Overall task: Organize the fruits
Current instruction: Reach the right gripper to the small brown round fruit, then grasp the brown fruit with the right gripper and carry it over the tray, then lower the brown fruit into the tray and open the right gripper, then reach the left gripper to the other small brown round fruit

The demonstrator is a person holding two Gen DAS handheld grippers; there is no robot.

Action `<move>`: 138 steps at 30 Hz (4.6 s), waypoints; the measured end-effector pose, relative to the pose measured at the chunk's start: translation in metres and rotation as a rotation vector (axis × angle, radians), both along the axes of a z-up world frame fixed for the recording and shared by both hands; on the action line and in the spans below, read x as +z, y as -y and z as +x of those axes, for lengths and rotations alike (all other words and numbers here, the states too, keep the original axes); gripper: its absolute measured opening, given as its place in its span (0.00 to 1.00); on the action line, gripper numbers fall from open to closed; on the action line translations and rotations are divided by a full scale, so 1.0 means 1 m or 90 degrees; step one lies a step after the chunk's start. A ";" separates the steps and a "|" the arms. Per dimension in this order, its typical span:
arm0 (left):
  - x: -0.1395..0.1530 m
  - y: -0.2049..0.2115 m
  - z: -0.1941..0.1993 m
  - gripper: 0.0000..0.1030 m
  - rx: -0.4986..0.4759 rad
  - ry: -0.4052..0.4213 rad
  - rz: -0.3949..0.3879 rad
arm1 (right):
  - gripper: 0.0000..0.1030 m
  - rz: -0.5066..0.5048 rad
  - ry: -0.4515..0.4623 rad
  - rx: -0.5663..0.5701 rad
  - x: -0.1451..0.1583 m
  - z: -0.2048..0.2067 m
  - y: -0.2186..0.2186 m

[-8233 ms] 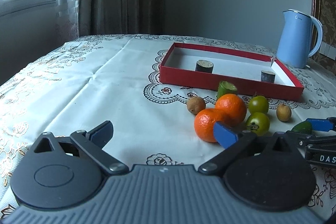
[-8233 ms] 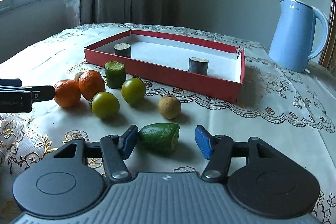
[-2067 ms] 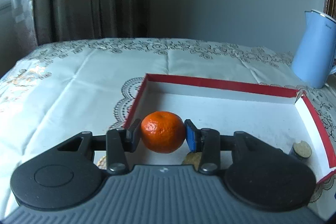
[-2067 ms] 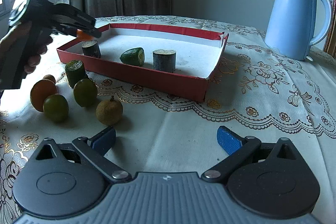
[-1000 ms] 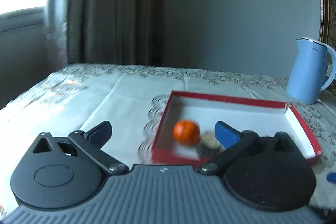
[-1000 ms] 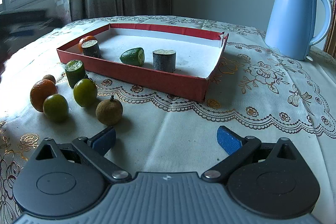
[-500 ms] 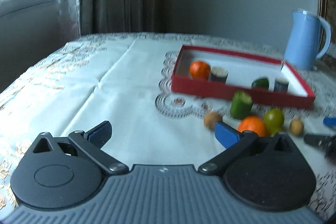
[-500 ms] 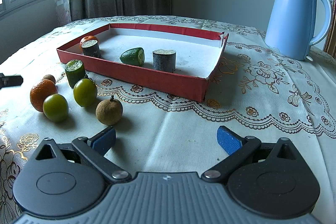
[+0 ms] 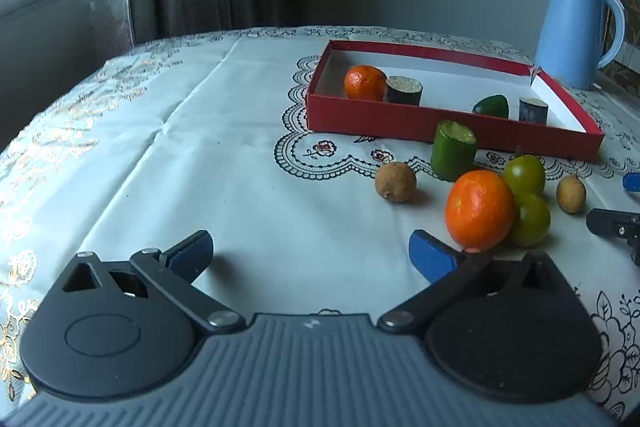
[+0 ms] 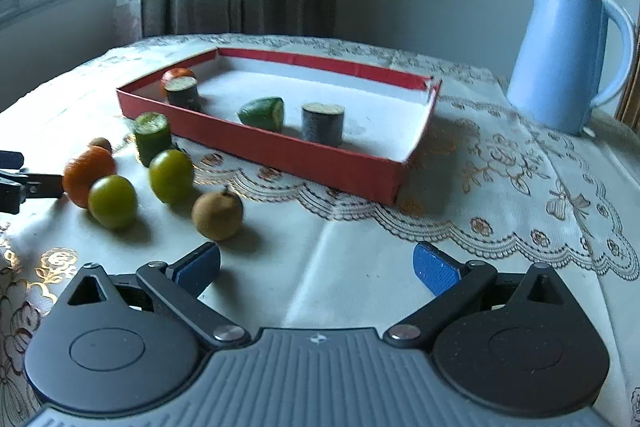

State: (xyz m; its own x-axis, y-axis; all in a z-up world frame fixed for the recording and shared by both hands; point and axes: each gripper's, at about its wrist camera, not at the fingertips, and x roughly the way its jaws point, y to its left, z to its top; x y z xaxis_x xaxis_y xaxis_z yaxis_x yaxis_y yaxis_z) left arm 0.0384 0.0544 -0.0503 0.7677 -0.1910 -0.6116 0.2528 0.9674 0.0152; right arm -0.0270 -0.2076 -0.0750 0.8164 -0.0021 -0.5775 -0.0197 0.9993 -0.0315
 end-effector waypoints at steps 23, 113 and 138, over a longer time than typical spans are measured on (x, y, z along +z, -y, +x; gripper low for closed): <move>-0.002 0.000 0.004 1.00 0.000 -0.010 0.001 | 0.32 0.036 0.005 0.089 0.005 0.020 -0.027; -0.003 0.000 0.004 1.00 0.000 -0.010 0.000 | 0.75 0.048 0.048 -0.066 0.008 0.008 0.025; 0.013 0.027 0.042 1.00 0.009 -0.011 -0.045 | 0.83 0.085 0.006 -0.061 0.000 0.015 0.032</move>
State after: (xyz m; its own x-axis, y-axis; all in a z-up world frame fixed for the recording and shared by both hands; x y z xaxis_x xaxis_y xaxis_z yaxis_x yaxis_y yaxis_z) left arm 0.0803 0.0270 -0.0373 0.7597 -0.2238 -0.6106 0.2393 0.9692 -0.0575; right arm -0.0120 -0.2400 -0.0752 0.8218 -0.0043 -0.5698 0.0759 0.9919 0.1020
